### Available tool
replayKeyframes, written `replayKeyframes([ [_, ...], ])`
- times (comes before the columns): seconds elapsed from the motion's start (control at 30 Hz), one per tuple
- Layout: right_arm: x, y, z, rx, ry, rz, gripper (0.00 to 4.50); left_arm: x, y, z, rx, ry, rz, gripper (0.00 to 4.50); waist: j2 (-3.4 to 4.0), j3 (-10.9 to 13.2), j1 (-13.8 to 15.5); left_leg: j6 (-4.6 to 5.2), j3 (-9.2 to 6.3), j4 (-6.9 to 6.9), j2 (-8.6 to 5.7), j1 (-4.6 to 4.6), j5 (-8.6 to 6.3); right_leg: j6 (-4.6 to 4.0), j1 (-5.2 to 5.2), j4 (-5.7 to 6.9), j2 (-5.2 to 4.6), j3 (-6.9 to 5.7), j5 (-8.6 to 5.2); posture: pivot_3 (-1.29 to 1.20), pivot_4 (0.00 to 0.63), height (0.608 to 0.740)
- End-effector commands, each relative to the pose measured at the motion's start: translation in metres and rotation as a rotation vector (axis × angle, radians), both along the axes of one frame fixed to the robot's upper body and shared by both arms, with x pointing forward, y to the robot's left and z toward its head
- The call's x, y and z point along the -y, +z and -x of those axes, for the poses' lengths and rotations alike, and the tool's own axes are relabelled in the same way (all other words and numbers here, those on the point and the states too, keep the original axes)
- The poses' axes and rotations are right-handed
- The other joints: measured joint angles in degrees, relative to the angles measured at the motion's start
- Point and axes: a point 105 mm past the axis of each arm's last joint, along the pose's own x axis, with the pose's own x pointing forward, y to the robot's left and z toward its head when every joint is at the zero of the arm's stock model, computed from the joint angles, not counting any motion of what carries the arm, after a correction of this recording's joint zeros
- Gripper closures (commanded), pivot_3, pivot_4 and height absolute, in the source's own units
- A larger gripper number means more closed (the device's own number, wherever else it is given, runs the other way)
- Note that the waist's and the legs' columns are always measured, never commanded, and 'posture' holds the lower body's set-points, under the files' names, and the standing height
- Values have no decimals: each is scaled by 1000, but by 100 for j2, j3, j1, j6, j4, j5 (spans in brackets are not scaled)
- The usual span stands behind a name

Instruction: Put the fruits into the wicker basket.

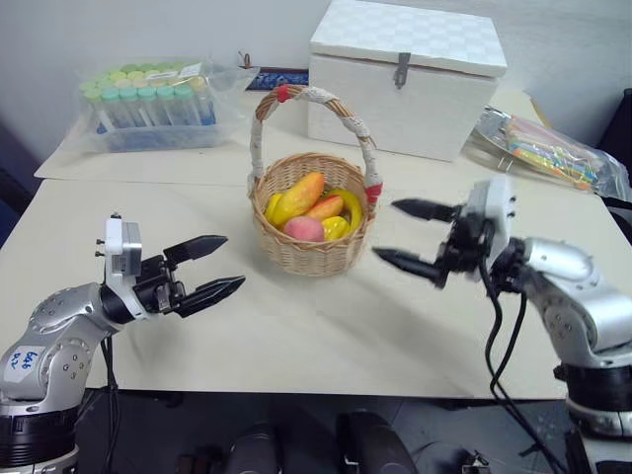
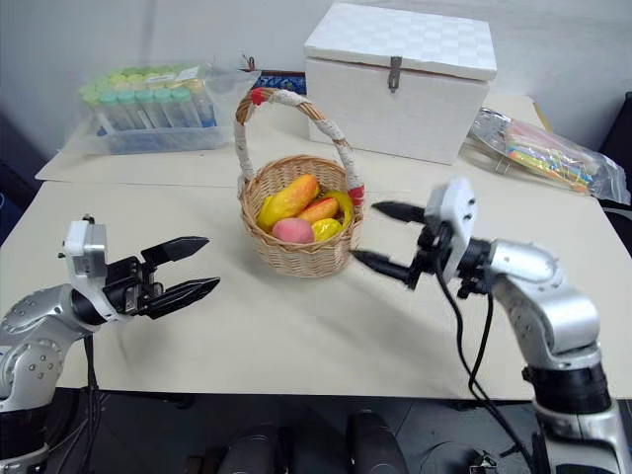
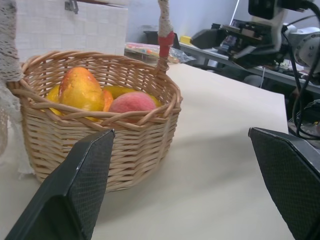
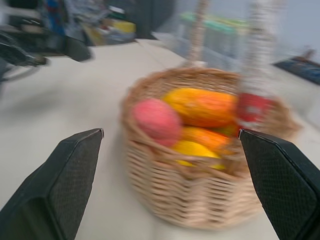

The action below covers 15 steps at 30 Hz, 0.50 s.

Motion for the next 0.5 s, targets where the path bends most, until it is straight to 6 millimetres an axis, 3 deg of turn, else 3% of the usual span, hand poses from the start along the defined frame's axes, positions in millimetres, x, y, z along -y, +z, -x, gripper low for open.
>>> replayKeyframes([
  [0.03,-1,7,-22,59,-24,10,24,4,2,1,33,-25,-14,0,0,0,-16,0,3,-2,0,-1,0,0,-2,0,0,2,0,0,150,740],
  [0.2,-25,11,-32,65,77,-21,24,5,2,0,37,-33,-14,0,1,1,-25,-2,6,-4,2,-4,1,0,-8,1,0,2,0,0,150,740],
  [0.23,-28,12,-35,67,78,-29,199,4,2,-1,38,-35,-15,0,1,1,-25,-1,6,-4,2,-9,0,0,-10,1,-1,2,0,0,150,740],
  [0.33,-39,18,-49,69,97,-41,947,7,1,-2,43,-47,-6,0,2,1,-38,2,8,2,1,-10,-1,0,-11,2,-4,2,0,0,150,740],
  [0.5,-41,24,-47,77,145,-35,2627,10,-1,-3,43,-62,-3,0,3,2,-36,1,1,-1,2,-10,-1,0,-11,5,-4,-5,0,0,150,740],
])
